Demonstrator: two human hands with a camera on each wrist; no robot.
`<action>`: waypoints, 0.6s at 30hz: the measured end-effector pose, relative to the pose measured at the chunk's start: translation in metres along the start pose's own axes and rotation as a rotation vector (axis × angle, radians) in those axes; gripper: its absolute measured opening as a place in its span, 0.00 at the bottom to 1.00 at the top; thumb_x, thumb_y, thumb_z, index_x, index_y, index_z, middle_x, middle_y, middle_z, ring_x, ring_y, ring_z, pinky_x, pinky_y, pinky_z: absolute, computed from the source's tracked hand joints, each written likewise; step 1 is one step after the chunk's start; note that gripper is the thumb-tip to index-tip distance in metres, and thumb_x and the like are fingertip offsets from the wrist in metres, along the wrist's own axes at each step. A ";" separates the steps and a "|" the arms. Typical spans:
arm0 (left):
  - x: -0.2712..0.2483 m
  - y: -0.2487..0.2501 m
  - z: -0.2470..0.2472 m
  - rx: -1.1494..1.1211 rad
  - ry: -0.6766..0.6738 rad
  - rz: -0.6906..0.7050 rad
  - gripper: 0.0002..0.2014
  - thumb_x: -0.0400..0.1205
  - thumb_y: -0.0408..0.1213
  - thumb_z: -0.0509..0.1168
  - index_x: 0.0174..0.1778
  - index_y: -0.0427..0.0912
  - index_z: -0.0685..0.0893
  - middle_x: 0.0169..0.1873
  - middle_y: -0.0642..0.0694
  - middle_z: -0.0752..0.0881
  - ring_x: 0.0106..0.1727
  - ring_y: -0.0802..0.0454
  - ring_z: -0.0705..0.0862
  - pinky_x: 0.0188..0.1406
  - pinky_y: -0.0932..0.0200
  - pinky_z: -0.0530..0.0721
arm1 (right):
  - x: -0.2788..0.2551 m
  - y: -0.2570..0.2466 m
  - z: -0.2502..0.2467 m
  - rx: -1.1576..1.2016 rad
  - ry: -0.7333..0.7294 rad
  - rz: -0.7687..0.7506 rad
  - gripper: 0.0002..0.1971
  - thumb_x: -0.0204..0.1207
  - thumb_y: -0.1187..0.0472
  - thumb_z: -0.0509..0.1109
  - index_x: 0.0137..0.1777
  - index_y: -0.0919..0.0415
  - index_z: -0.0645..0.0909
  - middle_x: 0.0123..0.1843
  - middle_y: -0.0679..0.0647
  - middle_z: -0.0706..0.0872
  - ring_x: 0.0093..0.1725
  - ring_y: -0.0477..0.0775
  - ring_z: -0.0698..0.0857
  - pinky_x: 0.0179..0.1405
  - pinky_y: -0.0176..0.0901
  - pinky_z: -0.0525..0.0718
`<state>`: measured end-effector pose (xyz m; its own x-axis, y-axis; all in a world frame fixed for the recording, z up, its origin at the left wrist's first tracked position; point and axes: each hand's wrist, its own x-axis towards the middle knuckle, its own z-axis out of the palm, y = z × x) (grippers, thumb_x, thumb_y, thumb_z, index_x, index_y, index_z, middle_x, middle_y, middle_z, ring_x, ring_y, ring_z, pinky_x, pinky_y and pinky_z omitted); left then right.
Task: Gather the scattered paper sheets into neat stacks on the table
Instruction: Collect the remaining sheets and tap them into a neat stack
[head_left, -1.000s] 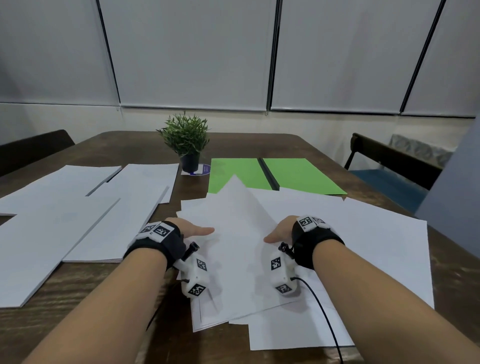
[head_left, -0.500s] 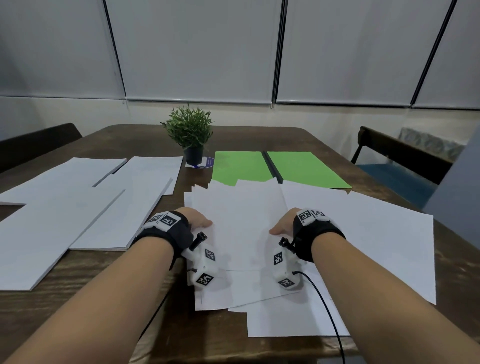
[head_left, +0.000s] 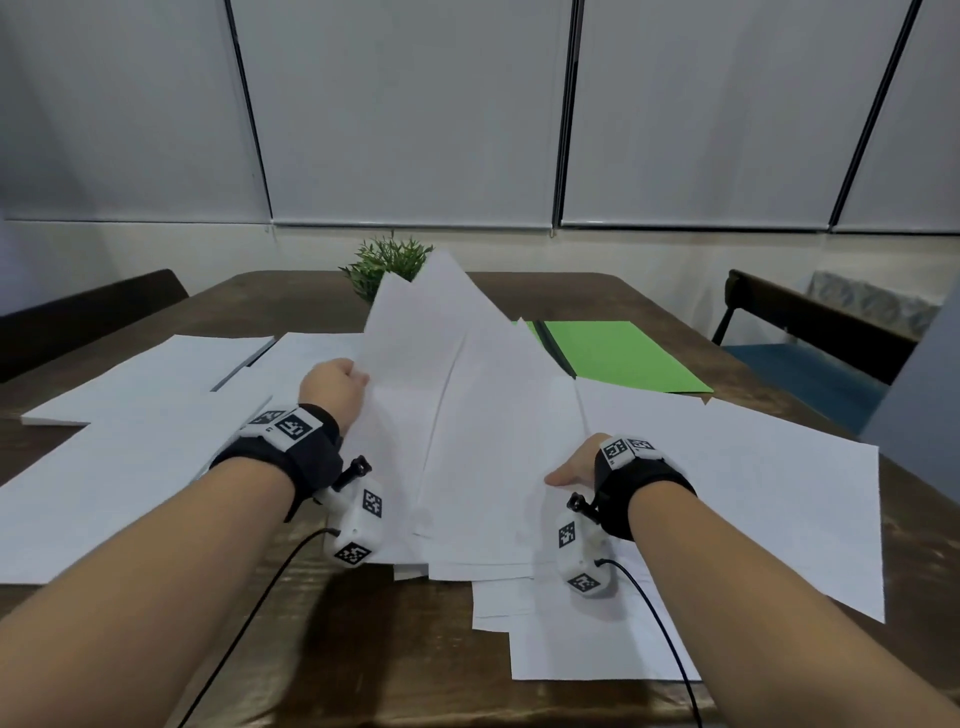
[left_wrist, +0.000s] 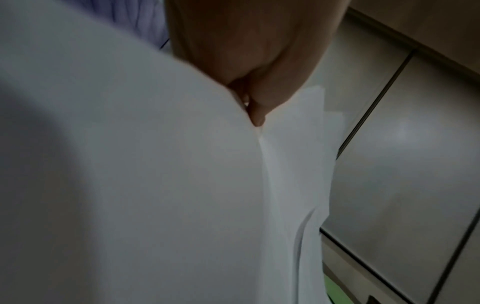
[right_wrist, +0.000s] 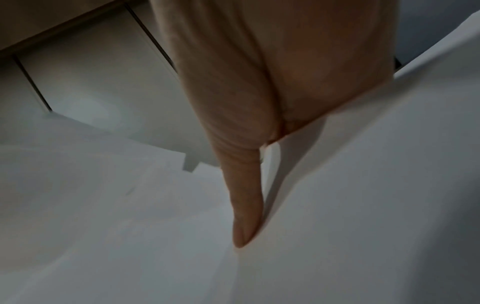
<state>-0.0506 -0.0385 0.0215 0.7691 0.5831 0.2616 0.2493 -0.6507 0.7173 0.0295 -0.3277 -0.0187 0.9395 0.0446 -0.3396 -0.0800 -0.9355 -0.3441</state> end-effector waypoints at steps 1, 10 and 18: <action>0.004 -0.001 -0.008 -0.006 0.054 0.005 0.10 0.84 0.33 0.60 0.46 0.29 0.82 0.49 0.28 0.85 0.54 0.32 0.82 0.52 0.49 0.78 | 0.001 0.000 0.001 -0.007 -0.004 -0.001 0.29 0.68 0.41 0.78 0.63 0.58 0.82 0.64 0.58 0.85 0.56 0.59 0.82 0.62 0.46 0.80; 0.043 0.036 -0.076 -0.074 0.406 0.084 0.13 0.86 0.33 0.56 0.54 0.26 0.81 0.53 0.29 0.84 0.57 0.34 0.81 0.53 0.49 0.75 | 0.003 -0.005 0.002 -0.046 -0.010 0.027 0.32 0.62 0.40 0.81 0.62 0.59 0.83 0.63 0.57 0.86 0.57 0.58 0.85 0.57 0.43 0.81; 0.054 0.055 -0.078 -0.187 0.366 0.030 0.15 0.84 0.32 0.58 0.55 0.21 0.79 0.49 0.23 0.82 0.57 0.28 0.81 0.48 0.45 0.77 | 0.003 -0.002 0.001 -0.067 -0.013 -0.001 0.29 0.66 0.37 0.77 0.61 0.55 0.84 0.62 0.55 0.86 0.53 0.56 0.83 0.57 0.42 0.80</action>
<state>-0.0415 -0.0052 0.1252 0.5058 0.7218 0.4724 0.0929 -0.5900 0.8021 0.0318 -0.3247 -0.0200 0.9350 0.0494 -0.3513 -0.0565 -0.9569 -0.2849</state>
